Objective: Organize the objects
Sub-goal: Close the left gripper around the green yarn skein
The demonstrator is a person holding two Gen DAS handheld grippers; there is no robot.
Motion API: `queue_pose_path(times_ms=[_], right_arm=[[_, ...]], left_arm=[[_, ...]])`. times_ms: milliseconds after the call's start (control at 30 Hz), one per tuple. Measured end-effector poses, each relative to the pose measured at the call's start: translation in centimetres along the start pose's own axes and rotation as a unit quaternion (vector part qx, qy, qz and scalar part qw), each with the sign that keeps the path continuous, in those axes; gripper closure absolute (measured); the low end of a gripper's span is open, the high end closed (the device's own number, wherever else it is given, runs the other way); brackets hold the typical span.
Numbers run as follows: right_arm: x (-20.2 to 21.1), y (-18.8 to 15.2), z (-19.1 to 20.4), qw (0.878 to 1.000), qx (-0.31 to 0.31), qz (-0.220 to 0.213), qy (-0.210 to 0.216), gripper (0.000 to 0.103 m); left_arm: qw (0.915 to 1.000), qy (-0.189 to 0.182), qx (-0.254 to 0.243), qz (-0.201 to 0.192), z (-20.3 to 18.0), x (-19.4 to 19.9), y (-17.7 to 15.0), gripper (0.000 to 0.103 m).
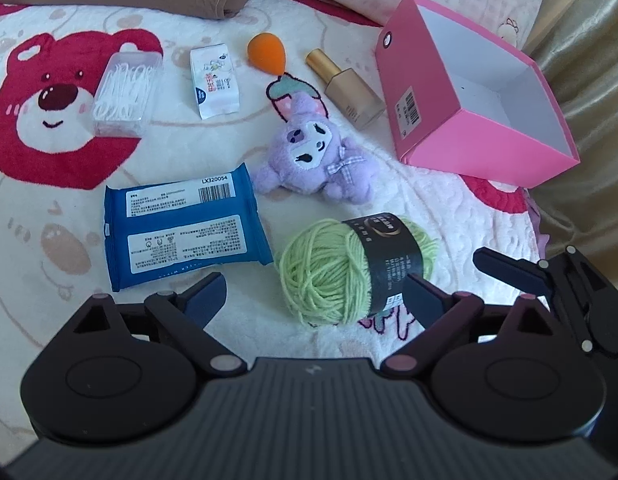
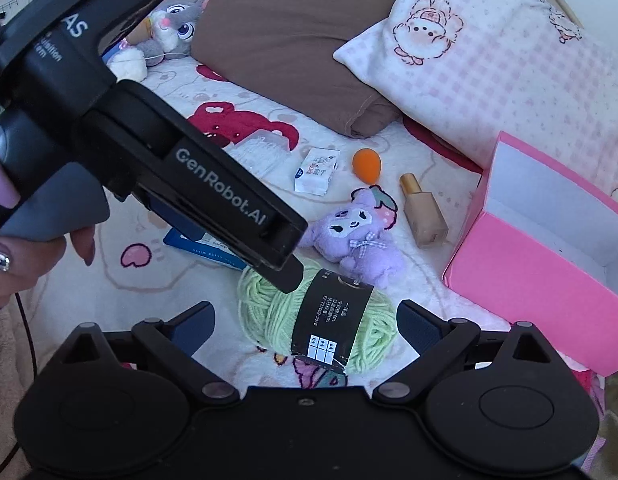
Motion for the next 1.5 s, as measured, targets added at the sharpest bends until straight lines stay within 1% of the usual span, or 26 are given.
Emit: queue_pose_path(times_ms=[100, 133, 167, 233, 300, 333, 400, 433, 467, 533, 567, 600, 700, 767, 867, 967, 1000, 1067, 1100, 1167, 1300, 1333, 1367, 1400, 1433, 1500], right_arm=[[-1.4, -0.8, 0.4, 1.0, 0.015, 0.001, -0.005, 0.004], [-1.9, -1.1, 0.4, 1.0, 0.017, 0.008, -0.007, 0.004], [-2.5, -1.2, 0.4, 1.0, 0.018, 0.013, -0.009, 0.004], [-3.3, -1.4, 0.2, 1.0, 0.014, 0.018, -0.012, 0.004], [-4.4, -1.8, -0.3, 0.999, 0.0, 0.027, -0.019, 0.004], [-5.1, -2.2, -0.4, 0.999, -0.002, 0.037, -0.019, 0.004], [-6.3, -3.3, -0.6, 0.998, 0.013, 0.063, -0.029, 0.004], [-6.5, -3.6, -0.7, 0.997, 0.015, 0.067, -0.036, 0.004], [-6.6, -3.7, -0.9, 0.997, 0.009, 0.067, -0.039, 0.004], [-6.5, -3.9, -1.3, 0.997, -0.034, 0.065, -0.037, 0.004], [-6.6, -4.1, -1.4, 0.996, -0.058, 0.066, -0.035, 0.004], [-6.8, -4.3, -1.4, 0.994, -0.076, 0.066, -0.033, 0.004], [-7.5, -5.0, -1.5, 0.991, -0.114, 0.069, -0.027, 0.004], [-7.7, -5.2, -1.6, 0.989, -0.129, 0.069, -0.026, 0.004], [-7.7, -4.7, -1.7, 0.989, -0.132, 0.062, -0.03, 0.005], [-7.1, -4.1, -1.0, 0.993, -0.086, 0.059, -0.05, 0.008], [-6.6, -3.5, -0.6, 0.995, -0.068, 0.053, -0.049, 0.008], [-6.2, -3.0, -0.3, 0.996, -0.055, 0.054, -0.039, 0.008], [-6.2, -3.0, -0.5, 0.996, -0.061, 0.055, -0.035, 0.009], [-6.7, -3.6, -1.2, 0.994, -0.084, 0.058, -0.027, 0.011], [-7.8, -5.7, -2.2, 0.987, -0.152, 0.055, 0.009, 0.013], [-7.9, -5.7, -2.1, 0.986, -0.161, 0.044, 0.018, 0.018], [-7.9, -5.4, -2.0, 0.986, -0.162, 0.037, 0.025, 0.018], [-8.0, -5.1, -1.9, 0.987, -0.153, 0.039, 0.024, 0.02], [-7.8, -4.6, -1.7, 0.99, -0.136, 0.042, 0.023, 0.024], [-6.6, -3.5, -1.7, 0.994, -0.098, 0.037, 0.017, 0.027]], left_arm=[[0.9999, -0.003, 0.014, -0.003, 0.9, -1.0, 0.1, 0.011], [0.9998, -0.006, 0.017, -0.008, 1.1, -1.1, 0.2, 0.015], [0.9997, -0.012, 0.017, -0.011, 1.1, -1.3, 0.2, 0.018], [0.9995, -0.028, 0.013, -0.009, 1.1, -1.7, 0.2, 0.018], [0.9986, -0.051, 0.014, -0.007, 0.8, -1.9, 0.1, 0.02], [0.998, -0.061, 0.015, -0.012, 0.7, -2.1, 0.1, 0.025], [0.9968, -0.072, 0.021, -0.028, 0.7, -2.6, 0.4, 0.037], [0.9965, -0.076, 0.022, -0.026, 0.7, -3.0, 0.3, 0.042], [0.9958, -0.086, 0.027, -0.017, 0.7, -3.3, 0.1, 0.045], [0.9914, -0.121, 0.049, -0.002, 0.8, -3.7, -0.3, 0.051], [0.9904, -0.127, 0.053, -0.005, 1.0, -3.8, -0.3, 0.051], [0.9903, -0.129, 0.051, -0.015, 1.1, -3.8, -0.3, 0.051], [0.9903, -0.125, 0.022, -0.056, 1.0, -3.7, 0.4, 0.051], [0.9893, -0.129, 0.006, -0.068, 0.7, -3.6, 0.4, 0.052], [0.9877, -0.143, 0.004, -0.064, 0.7, -3.7, 0.1, 0.052], [0.9865, -0.152, 0.009, -0.06, 0.9, -3.5, -0.3, 0.052], [0.9862, -0.154, 0.003, -0.06, 0.8, -3.4, -0.5, 0.052], [0.9843, -0.158, -0.037, -0.069, 0.0, -3.0, -1.1, 0.052], [0.9835, -0.156, -0.056, -0.073, -0.4, -2.9, -1.5, 0.052], [0.9838, -0.15, -0.07, -0.07, -0.7, -3.2, -2.0, 0.052], [0.9881, -0.126, -0.064, -0.061, -0.6, -4.0, -2.0, 0.052], [0.9887, -0.12, -0.064, -0.062, -0.6, -4.0, -1.8, 0.053], [0.9891, -0.119, -0.061, -0.062, -0.5, -3.9, -1.6, 0.055], [0.9894, -0.121, -0.055, -0.058, -0.5, -3.7, -1.4, 0.055], [0.9895, -0.125, -0.048, -0.054, -0.5, -3.5, -1.2, 0.055], [0.9893, -0.135, -0.032, -0.046, -0.8, -2.7, -0.7, 0.055]])
Point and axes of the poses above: each gripper's, at about its wrist camera, not at the fingertips, and x roughly against the way its jaws point, z to its left, y to its top, the point moved 10 cm from there along -x, roughly the way its jaws point, and after that the axes turned 15 degrees about x, right-handed, at the moved point
